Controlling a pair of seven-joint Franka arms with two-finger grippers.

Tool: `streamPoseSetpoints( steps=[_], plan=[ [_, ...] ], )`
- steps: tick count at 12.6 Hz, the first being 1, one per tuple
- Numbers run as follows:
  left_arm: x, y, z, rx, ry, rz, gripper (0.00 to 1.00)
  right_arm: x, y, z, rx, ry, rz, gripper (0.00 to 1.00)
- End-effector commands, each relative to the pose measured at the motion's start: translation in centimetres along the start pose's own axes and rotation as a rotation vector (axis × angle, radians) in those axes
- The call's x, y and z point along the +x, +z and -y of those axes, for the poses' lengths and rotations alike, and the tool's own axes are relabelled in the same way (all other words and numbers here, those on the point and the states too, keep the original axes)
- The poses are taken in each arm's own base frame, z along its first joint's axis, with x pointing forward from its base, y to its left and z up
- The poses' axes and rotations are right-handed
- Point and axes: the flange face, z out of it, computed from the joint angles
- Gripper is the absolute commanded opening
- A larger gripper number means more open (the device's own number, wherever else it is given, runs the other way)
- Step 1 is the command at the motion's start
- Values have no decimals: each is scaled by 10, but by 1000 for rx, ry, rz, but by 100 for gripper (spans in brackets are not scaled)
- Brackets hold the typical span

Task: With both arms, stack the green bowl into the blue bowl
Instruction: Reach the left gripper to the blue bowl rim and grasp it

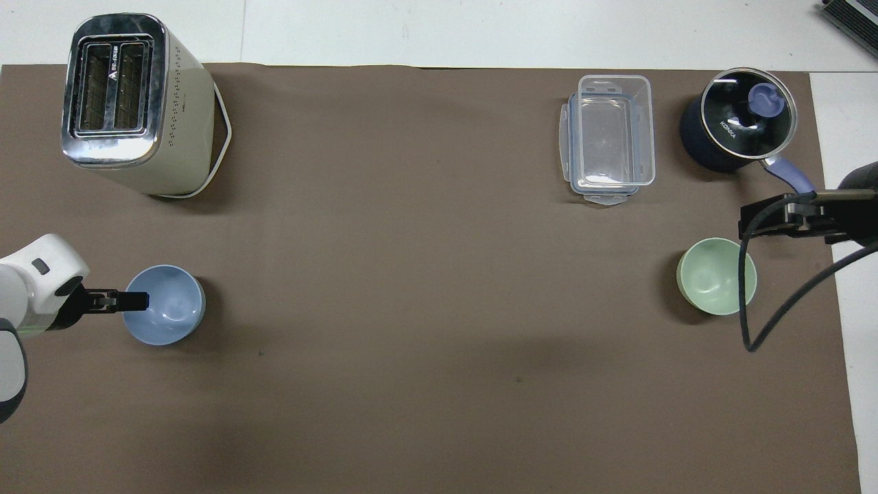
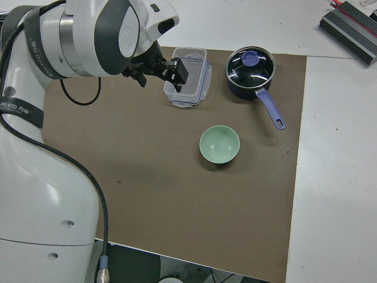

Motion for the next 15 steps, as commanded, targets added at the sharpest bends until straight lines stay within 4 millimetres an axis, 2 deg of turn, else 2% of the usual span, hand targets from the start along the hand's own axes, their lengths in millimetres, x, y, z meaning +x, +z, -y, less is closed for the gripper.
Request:
streamPoseSetpoints(
  steps=[1,2,4,5,6,7,9,12,15],
  plan=[
    [-9,18,9,8,1,6,100,-2,1,-5,0,-16,-7,100],
    [-12,28,9,-1,-9,14,92,-2,1,-5,0,-16,-5,100],
    [-17,47,10,-7,-21,21,56,-2,1,-5,0,-16,-7,100],
    [-19,53,12,-19,-41,31,35,-2,1,-5,0,-16,-7,100],
    [-19,54,13,-30,-53,36,5,-2,1,-7,0,-13,-8,100],
    [-18,52,13,-32,-48,36,0,-1,1,-12,0,-6,-9,100],
    [-13,47,14,-32,-46,29,0,0,1,-15,1,-18,-15,100],
    [6,13,14,-51,-40,64,0,4,11,-37,0,7,-21,100],
    [22,-25,1,-77,-26,83,0,8,36,-78,-3,24,-15,100]
  ],
)
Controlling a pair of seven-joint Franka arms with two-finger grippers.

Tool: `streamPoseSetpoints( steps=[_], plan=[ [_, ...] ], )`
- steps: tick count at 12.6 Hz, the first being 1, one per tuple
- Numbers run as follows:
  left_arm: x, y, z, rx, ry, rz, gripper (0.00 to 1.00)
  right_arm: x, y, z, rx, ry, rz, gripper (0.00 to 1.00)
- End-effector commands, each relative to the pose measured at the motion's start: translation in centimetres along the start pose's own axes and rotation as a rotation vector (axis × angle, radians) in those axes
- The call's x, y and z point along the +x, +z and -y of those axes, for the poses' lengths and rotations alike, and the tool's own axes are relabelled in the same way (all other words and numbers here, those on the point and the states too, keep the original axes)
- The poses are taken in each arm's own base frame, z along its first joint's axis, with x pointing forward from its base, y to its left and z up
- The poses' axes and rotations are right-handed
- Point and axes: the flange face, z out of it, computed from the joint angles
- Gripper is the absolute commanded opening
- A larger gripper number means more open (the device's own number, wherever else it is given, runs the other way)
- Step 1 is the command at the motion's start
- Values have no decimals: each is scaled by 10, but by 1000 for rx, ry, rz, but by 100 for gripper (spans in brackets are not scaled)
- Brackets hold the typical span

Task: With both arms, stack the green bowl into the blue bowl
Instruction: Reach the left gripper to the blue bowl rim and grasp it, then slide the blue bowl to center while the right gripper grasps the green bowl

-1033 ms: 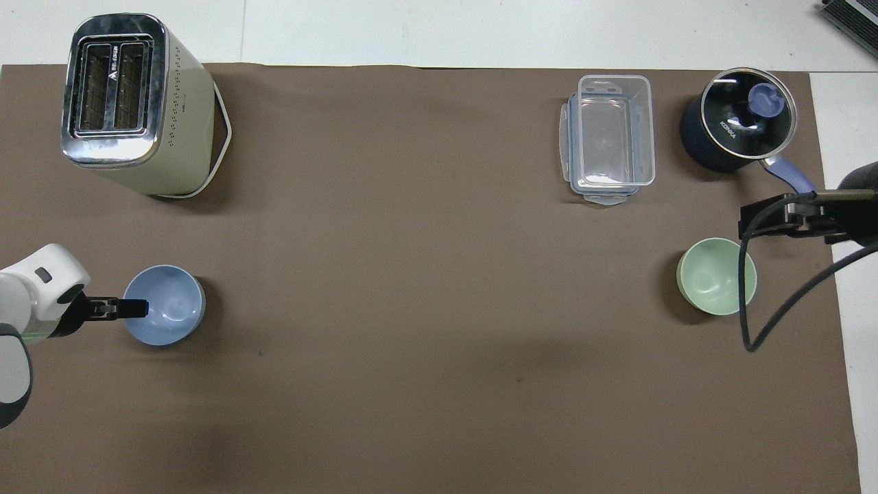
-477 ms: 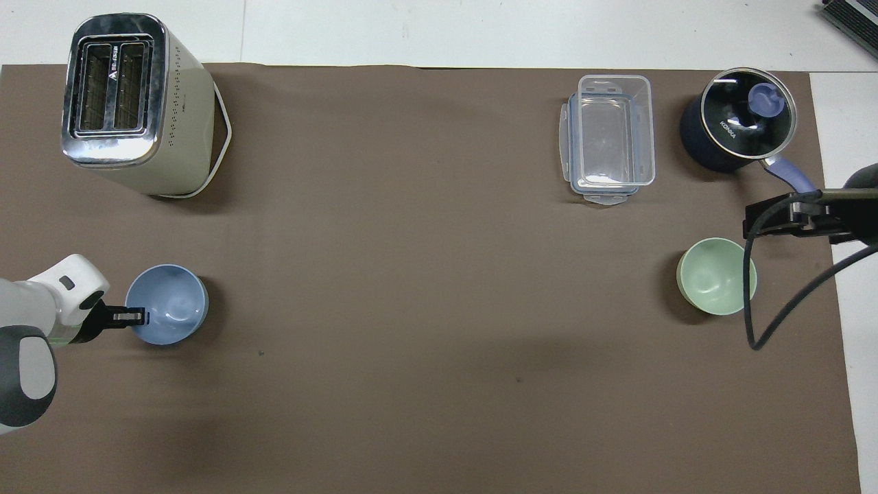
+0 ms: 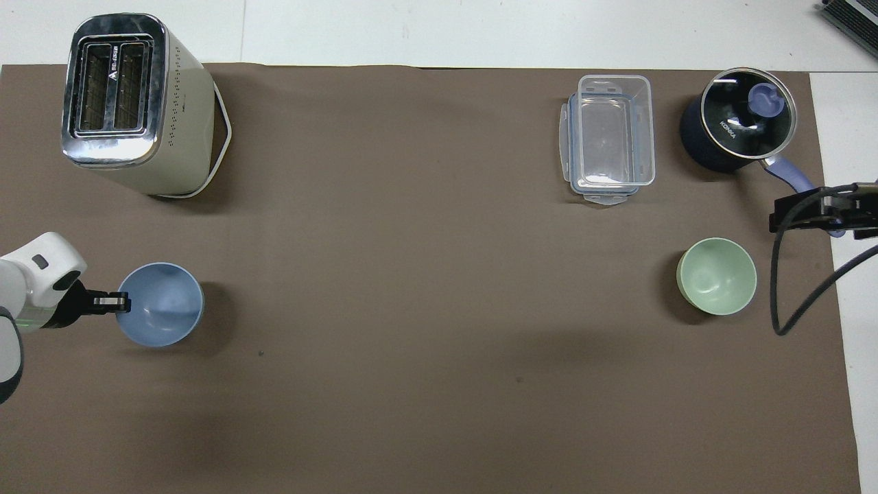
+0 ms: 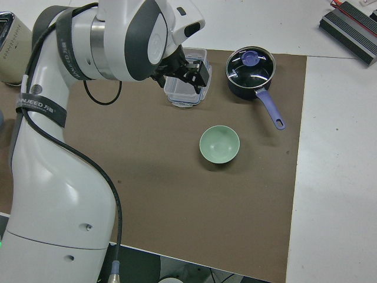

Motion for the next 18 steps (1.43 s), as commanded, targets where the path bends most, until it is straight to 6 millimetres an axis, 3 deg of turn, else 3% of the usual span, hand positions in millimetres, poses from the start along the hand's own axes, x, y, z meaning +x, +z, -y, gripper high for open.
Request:
streamPoseSetpoints(
  steps=[1,5,10,14,18],
  plan=[
    [8,-34,-16,-40,9,25,0,1,27,-36,-3,-12,-12,100],
    [13,-38,-93,-51,-17,40,0,1,84,-72,-3,25,11,100],
    [-1,-27,-200,-52,32,55,0,2,197,-108,6,19,-8,100],
    [-40,28,-287,-51,-3,23,0,9,266,-113,47,34,-2,100],
    [-81,72,-357,-111,-29,4,0,-16,310,-116,52,34,5,100]
  ],
)
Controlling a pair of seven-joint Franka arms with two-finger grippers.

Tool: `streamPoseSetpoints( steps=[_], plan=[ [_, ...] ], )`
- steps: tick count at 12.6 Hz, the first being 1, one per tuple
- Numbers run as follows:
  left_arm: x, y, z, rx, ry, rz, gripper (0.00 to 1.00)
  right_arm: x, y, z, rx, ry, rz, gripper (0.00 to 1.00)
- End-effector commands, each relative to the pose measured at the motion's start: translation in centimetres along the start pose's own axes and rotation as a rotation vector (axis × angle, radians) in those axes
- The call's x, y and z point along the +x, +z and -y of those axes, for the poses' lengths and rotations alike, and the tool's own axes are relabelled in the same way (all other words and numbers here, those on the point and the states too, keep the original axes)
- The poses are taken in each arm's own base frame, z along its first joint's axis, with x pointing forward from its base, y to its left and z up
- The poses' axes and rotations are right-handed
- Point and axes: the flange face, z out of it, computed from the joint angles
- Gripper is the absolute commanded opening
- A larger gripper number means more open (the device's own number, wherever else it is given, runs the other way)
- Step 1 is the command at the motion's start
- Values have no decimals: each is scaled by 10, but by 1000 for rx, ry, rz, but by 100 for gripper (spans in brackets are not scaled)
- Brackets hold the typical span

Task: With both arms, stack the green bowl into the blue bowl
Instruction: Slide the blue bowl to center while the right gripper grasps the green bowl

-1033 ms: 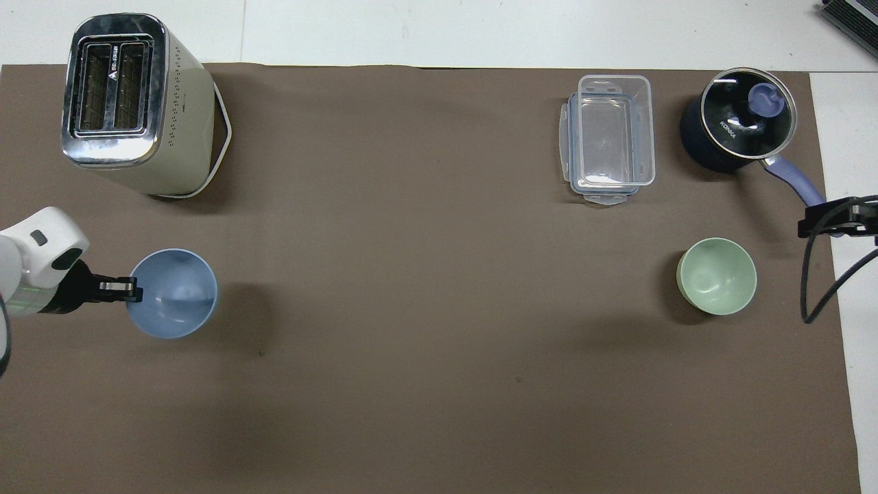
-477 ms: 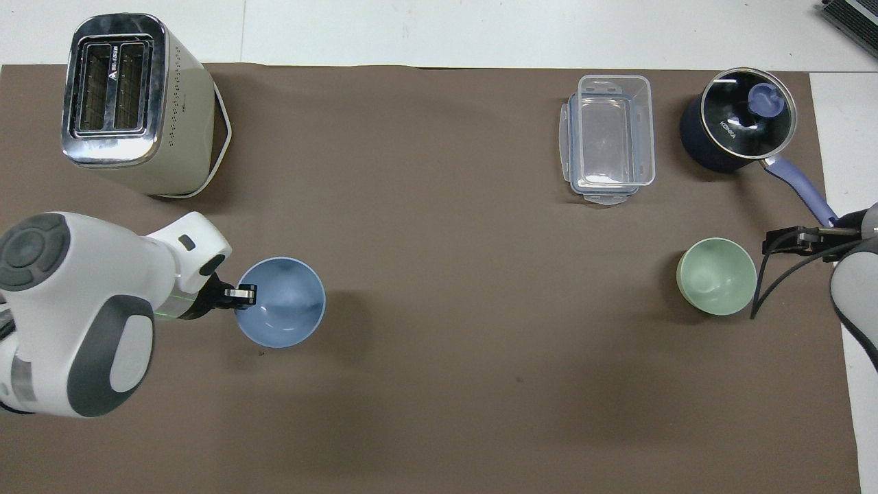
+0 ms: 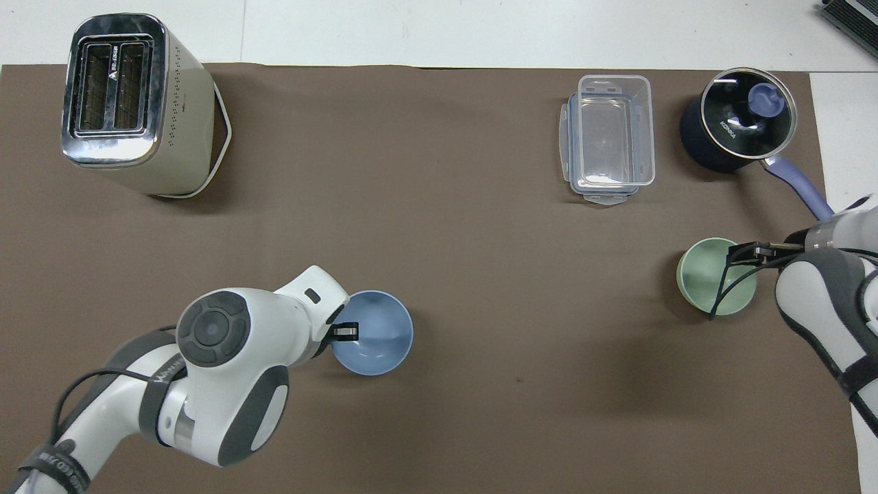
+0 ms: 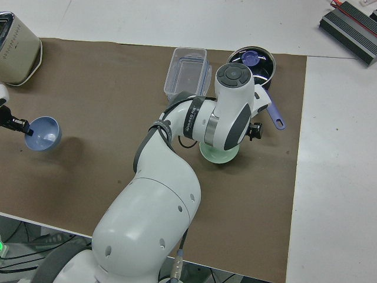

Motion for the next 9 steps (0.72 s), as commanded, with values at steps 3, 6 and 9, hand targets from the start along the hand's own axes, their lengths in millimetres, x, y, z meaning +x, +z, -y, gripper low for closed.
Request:
streamPoseSetpoints(
  steps=[3,6,9],
  plan=[
    [-22,29,-44,-59,-40,-39,99,-17,18,-11,18,-30,-9,92],
    [29,-15,-12,-60,-106,-35,100,-21,20,-9,23,-59,25,50],
    [76,-75,47,-26,-85,-23,100,-19,17,-10,24,-67,22,0]
  ],
)
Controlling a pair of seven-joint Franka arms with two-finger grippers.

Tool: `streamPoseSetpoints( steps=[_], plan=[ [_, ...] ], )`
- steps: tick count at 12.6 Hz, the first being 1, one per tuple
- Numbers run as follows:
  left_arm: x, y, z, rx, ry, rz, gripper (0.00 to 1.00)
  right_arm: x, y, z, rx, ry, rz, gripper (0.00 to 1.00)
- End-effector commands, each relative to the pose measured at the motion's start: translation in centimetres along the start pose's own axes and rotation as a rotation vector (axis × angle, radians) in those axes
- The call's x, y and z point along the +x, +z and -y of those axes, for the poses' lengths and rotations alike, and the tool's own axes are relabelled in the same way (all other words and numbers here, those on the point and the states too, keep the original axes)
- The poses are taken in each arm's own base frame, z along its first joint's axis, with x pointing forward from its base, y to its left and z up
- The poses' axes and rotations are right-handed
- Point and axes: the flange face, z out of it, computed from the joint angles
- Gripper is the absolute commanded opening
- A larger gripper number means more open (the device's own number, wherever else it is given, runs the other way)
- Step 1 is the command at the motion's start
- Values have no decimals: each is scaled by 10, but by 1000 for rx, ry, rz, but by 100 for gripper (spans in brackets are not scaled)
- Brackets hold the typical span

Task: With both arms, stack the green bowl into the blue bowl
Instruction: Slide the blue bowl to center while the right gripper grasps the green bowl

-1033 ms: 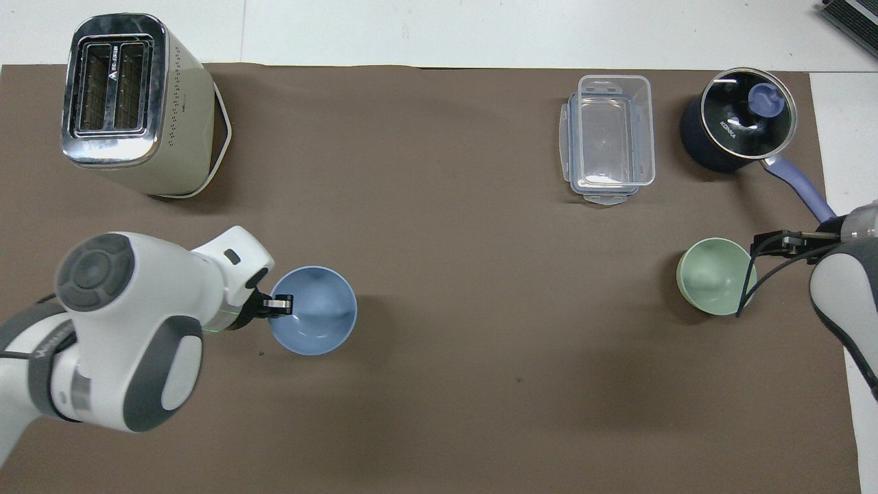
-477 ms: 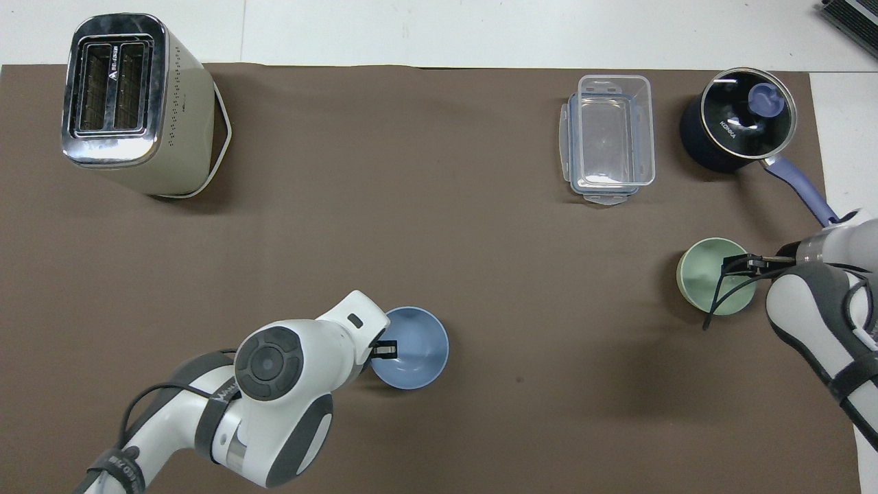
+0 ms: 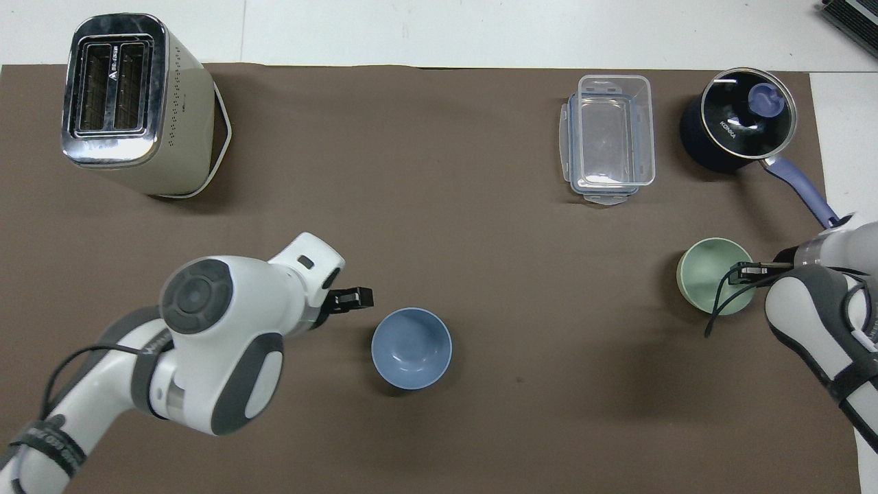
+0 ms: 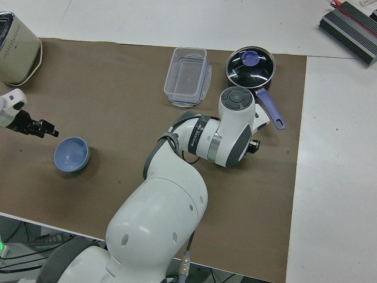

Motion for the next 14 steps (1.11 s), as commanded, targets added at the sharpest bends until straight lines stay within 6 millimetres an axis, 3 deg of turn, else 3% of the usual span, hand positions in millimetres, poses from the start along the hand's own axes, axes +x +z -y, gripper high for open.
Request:
streamPoseSetpoints(
  steps=[1,4,6,8,11,12,14],
  plan=[
    [40,-51,50,42,41,9,100,-4,-6,-1,20,-19,3,0],
    [74,-111,113,70,110,27,100,-7,-28,3,46,2,-10,0],
    [86,-147,137,99,116,20,100,-15,-52,13,52,-8,4,0],
    [88,-183,139,147,124,34,100,-28,-78,34,70,-30,40,0],
    [87,-236,138,204,166,60,100,-43,-110,86,108,-99,51,0],
    [86,-235,139,206,179,66,100,-50,-120,101,106,-128,46,0],
    [86,-237,147,203,158,66,100,-59,-130,151,140,-202,50,0]
  ],
)
